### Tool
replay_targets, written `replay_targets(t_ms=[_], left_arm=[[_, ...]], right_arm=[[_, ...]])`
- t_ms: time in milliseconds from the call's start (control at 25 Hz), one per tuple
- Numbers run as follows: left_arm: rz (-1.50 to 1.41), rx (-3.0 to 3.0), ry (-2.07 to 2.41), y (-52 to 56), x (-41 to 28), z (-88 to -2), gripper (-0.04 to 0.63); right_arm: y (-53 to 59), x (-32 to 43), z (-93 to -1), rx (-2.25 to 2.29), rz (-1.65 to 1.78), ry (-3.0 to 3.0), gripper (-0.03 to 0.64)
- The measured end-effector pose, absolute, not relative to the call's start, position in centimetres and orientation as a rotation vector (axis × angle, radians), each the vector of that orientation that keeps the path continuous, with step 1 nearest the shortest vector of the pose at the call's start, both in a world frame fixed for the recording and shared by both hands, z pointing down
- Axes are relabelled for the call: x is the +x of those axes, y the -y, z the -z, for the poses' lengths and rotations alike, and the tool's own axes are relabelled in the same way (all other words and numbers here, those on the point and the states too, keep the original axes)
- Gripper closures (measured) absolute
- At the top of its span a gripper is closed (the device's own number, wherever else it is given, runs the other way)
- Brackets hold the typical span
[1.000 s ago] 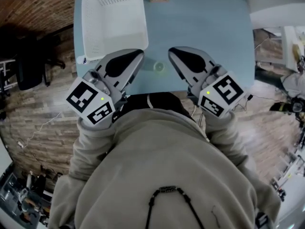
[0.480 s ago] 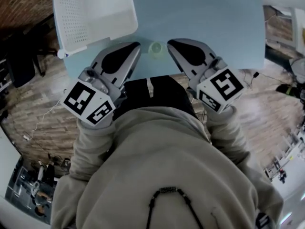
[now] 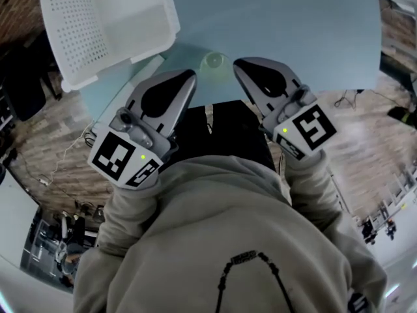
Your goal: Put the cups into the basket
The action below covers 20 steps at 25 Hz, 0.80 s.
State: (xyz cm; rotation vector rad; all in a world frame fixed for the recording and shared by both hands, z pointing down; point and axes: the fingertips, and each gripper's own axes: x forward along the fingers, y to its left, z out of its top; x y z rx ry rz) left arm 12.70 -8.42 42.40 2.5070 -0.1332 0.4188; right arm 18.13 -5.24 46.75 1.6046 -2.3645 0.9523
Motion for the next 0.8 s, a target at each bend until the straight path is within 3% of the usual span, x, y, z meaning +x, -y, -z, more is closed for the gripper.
replay_targets(t_ms=[400,480,600,800], left_arm=[[-0.485,2.473,0.114,6.9,13.7,-45.6,0.6],[-0.519,2.474,0.128,6.9,13.3,-46.1,0.598],[-0.536,2.467,0.162,7.0,12.8,-46.4,0.6],[-0.525,2.438,0.176,6.4,12.4,-46.9,0.598]], right_arm=[[2.9,18.7,-49.7,1.557,-0.88,2.396,0.596],[2.5,18.5,-50.8,1.512,-0.851,2.407,0.462],[1.0,18.0,-53.2,1.39,-0.79,2.395,0.346],[-1.5,16.7,-57.7,1.218,-0.624,2.33,0.23]])
